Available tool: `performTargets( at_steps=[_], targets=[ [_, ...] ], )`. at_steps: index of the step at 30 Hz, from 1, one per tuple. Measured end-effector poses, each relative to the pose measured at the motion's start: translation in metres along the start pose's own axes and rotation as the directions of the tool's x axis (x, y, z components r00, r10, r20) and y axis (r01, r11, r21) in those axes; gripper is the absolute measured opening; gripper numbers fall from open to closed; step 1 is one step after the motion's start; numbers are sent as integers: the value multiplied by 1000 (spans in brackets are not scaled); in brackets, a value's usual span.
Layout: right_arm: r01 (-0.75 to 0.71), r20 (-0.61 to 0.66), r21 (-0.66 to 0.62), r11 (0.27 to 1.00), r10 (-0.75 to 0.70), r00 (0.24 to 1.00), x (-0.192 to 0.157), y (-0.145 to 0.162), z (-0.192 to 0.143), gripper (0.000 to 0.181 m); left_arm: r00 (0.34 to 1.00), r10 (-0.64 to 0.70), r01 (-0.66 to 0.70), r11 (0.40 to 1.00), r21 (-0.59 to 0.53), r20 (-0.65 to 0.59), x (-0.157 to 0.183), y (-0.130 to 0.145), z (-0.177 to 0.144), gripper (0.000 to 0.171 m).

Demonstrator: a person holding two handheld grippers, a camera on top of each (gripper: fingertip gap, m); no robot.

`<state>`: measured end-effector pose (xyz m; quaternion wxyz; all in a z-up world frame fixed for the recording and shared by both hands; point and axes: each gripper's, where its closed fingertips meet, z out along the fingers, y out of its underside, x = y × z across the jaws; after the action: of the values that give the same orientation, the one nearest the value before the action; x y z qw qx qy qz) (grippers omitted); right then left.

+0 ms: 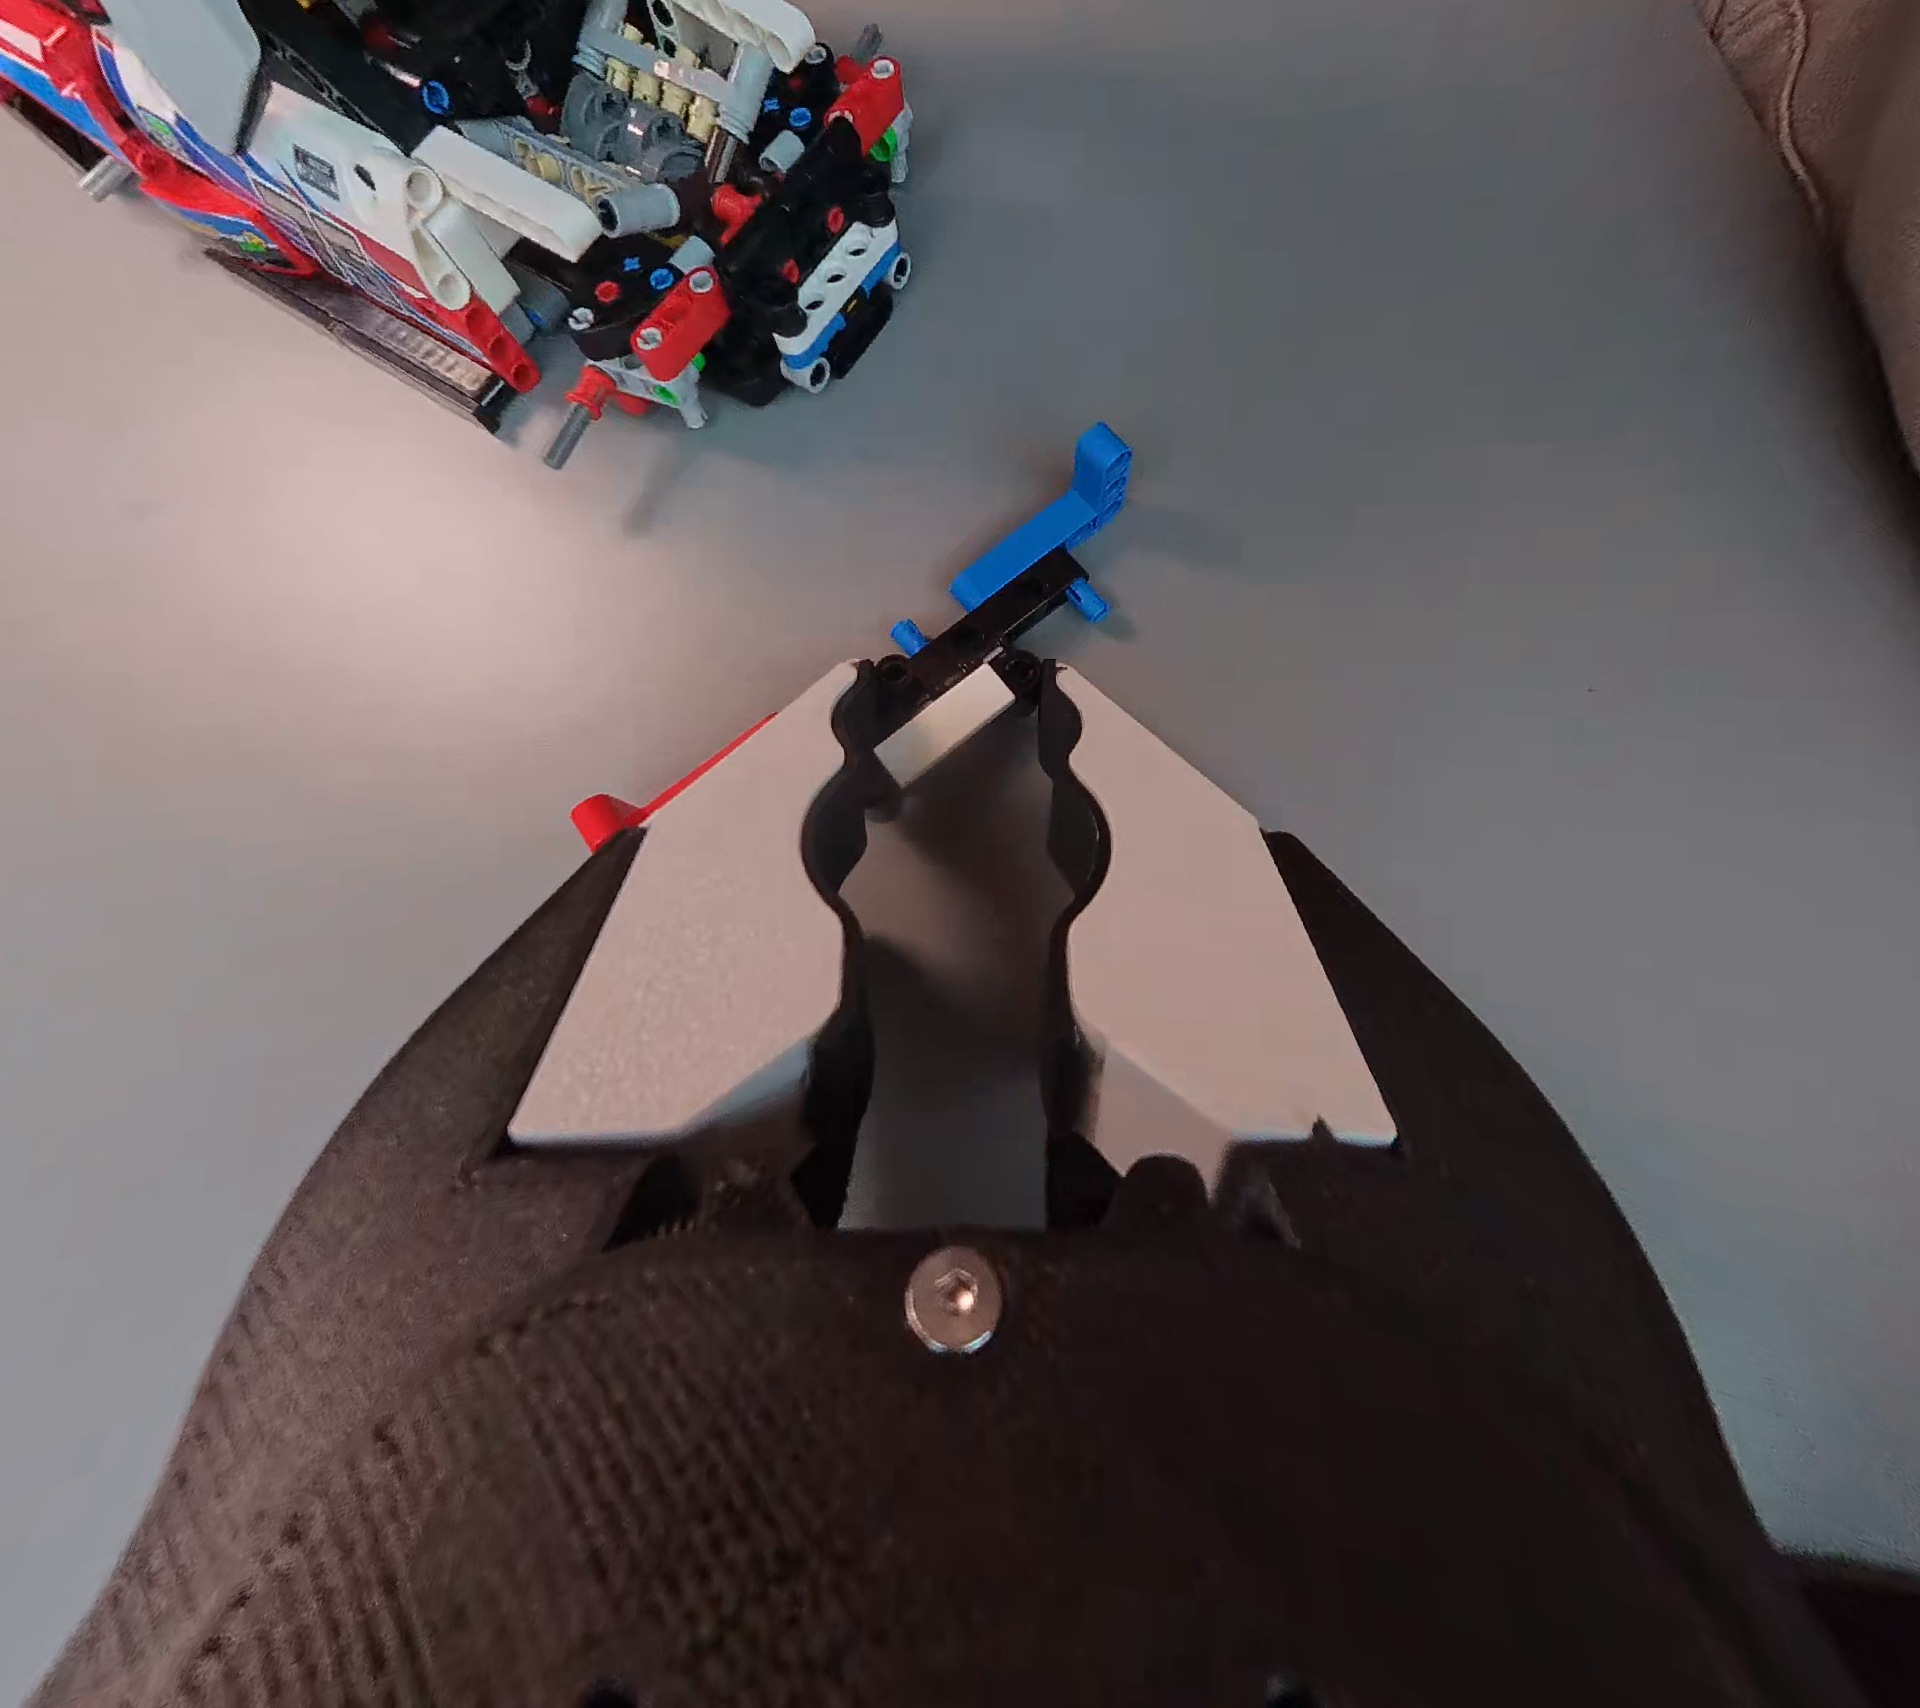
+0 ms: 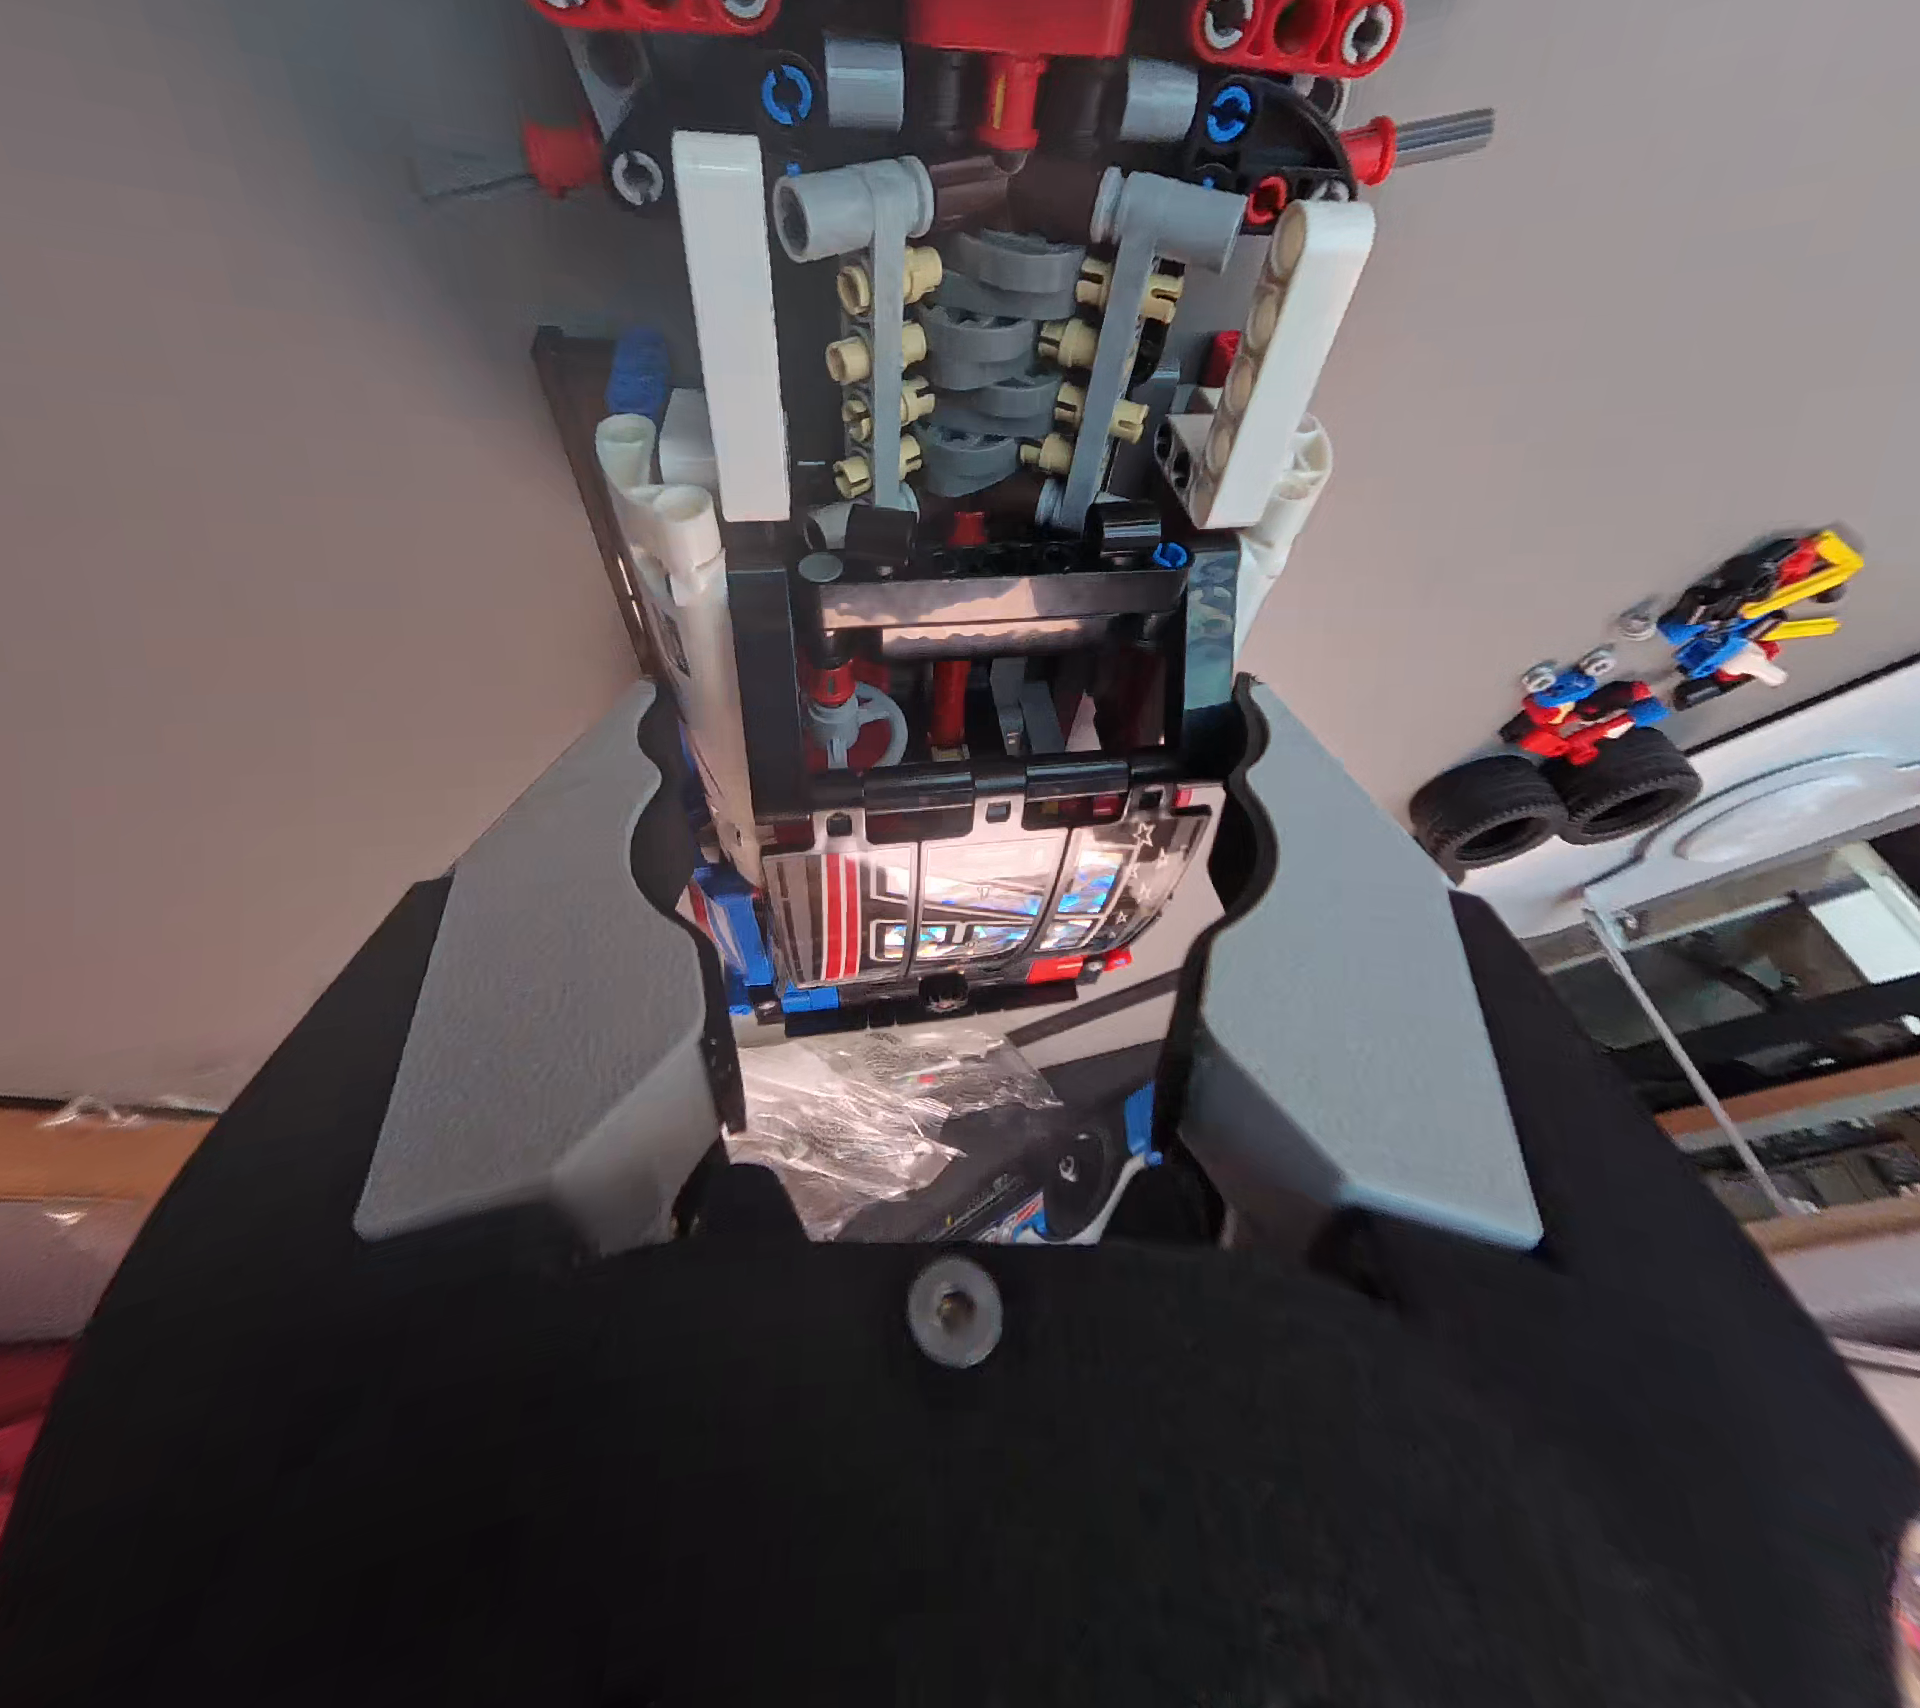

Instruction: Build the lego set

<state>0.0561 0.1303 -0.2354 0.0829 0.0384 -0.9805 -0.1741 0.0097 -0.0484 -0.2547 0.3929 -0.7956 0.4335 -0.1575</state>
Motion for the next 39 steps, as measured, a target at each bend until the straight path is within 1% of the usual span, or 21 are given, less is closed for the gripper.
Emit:
performTargets(
  at_steps=[1, 2, 3, 4, 5, 6, 7, 9, 10, 12, 13, 14, 15, 17, 18, 19, 22, 24, 27, 33, 39],
  targets=[
    [-9, -20, -1, 1000, 9, 1000, 1, -1, -1, 102, 1000, 4, -4, 1000, -2, 5, 1, -1, 1, 30],
    [-68, -34, 21, 997, 68, 997, 3, -3, -3, 105, 1000, 5, -5, 1000, -2, 15, 1, -1, 1, 30],
    [-170, -28, 59, 984, 172, 985, 3, -5, -7, 112, 1000, 5, -5, 1000, -1, 30, 0, -2, 2, 30],
    [-293, -6, 110, 950, 295, 955, 2, -8, -13, 113, 999, 4, -4, 1000, -4, 45, -1, -2, 2, 30],
    [-424, 25, 191, 885, 428, 904, 3, -13, -22, 110, 998, 4, -3, 1000, -12, 63, -3, -1, 2, 31],
    [-554, 63, 288, 781, 562, 825, 5, -18, -32, 108, 997, 2, 0, 1000, -19, 76, -5, -1, 2, 31],
    [-664, 107, 372, 648, 681, 724, 7, -21, -41, 107, 997, -2, 4, 1000, -22, 78, -5, -1, 2, 34],
    [-783, 154, 484, 390, 843, 516, 7, -11, -52, 105, 997, -11, 12, 1000, -17, 73, -5, -2, 1, 38],
    [-807, 155, 510, 297, 891, 426, 2, -2, -51, 105, 997, -11, 12, 1000, -16, 72, -6, -1, 0, 38],
    [-827, 144, 541, 154, 952, 272, -13, 14, -40, 108, 998, -13, 15, 1000, -19, 68, -7, 0, -2, 39],
    [-824, 165, 559, 87, 963, 214, -20, 15, -34, 109, 998, -23, 24, 1000, -13, 59, -7, -1, -2, 39],
    [-821, 217, 570, 14, 962, 167, -25, 11, -27, 113, 998, -39, 40, 999, -7, 42, -6, -1, -1, 39],
    [-789, 235, 613, -44, 964, 128, -22, 11, -25, 120, 998, -57, 57, 998, -5, 35, -6, 0, 0, 38],
    [-746, 247, 658, -99, 965, 90, -16, 15, -26, 116, 996, -71, 71, 997, 0, 51, -7, 0, 5, 37],
    [-736, 261, 666, -120, 962, 80, -12, 16, -27, 114, 996, -72, 72, 997, -2, 51, -5, -2, 6, 37],
    [-733, 262, 670, -118, 961, 85, -9, 17, -27, 111, 996, -72, 73, 997, -9, 56, -4, -3, 7, 36],
    [-743, 232, 667, -56, 963, 136, 1, 18, -24, 105, 992, -78, 83, 996, -44, 102, -4, -5, 10, 35],
    [-742, 234, 669, -32, 957, 169, 11, 15, -24, 101, 986, -92, 101, 993, -64, 137, -5, -4, 10, 35],
    [-741, 228, 671, -11, 954, 192, 27, 8, -24, 96, 970, -129, 148, 986, -80, 205, -7, -2, 8, 34],
    [-703, 231, 711, 7, 942, 243, 58, -8, -26, 96, 939, -196, 226, 971, -75, 282, -2, 2, 2, 34],
    [-678, 235, 733, 60, 913, 335, 75, -13, -25, 96, 912, -262, 299, 951, -74, 316, 2, 3, 0, 34]
  ],
)
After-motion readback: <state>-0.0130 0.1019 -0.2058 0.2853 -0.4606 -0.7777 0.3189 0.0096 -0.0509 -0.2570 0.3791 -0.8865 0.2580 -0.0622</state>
